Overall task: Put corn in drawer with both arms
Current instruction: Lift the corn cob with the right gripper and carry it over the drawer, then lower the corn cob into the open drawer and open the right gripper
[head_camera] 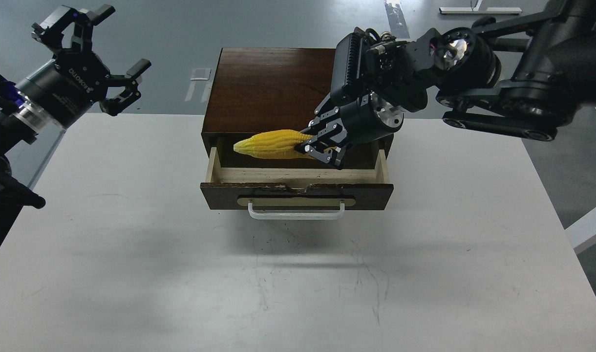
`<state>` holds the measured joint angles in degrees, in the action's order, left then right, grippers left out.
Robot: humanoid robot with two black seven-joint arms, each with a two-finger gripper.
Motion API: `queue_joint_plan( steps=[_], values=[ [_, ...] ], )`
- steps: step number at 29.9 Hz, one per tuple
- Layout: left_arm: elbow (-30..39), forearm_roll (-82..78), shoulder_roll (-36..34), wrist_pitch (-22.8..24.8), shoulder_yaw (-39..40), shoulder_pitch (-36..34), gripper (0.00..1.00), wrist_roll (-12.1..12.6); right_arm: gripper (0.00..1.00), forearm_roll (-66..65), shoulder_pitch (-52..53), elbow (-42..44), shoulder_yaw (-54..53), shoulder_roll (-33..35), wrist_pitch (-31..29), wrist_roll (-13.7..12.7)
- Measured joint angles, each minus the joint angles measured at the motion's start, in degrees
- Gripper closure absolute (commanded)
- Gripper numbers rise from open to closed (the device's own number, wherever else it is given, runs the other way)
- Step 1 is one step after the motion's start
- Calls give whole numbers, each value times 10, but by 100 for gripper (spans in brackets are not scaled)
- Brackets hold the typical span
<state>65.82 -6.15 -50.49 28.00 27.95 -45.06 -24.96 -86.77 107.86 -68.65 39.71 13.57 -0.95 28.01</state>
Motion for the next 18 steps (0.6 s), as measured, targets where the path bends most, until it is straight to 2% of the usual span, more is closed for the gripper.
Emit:
queue_joint_plan(
  steps=[3, 5, 7, 9, 11, 14, 18],
  values=[
    [0, 0, -2, 0, 0, 0, 1, 0, 97, -1, -8, 3, 14, -12, 3, 0],
    [0, 0, -2, 0, 0, 0, 1, 0, 88, -2, -14, 8, 17, -18, 4, 0],
    [1, 0, -3, 0, 0, 0, 1, 0, 85, -2, -21, 15, 18, -24, 4, 0],
    [1, 0, -4, 0, 0, 0, 1, -1, 77, -2, -29, 21, 19, -28, 4, 0],
    [1, 0, -5, 0, 0, 1, 1, -1, 63, -1, -34, 26, 19, -30, 5, 0],
    [1, 0, -6, 0, 0, 1, 1, -1, 53, -1, -38, 28, 19, -32, 8, 0],
    [1, 0, -6, 0, 0, 1, 1, -1, 45, 0, -39, 29, 19, -34, 11, 0]
  ],
)
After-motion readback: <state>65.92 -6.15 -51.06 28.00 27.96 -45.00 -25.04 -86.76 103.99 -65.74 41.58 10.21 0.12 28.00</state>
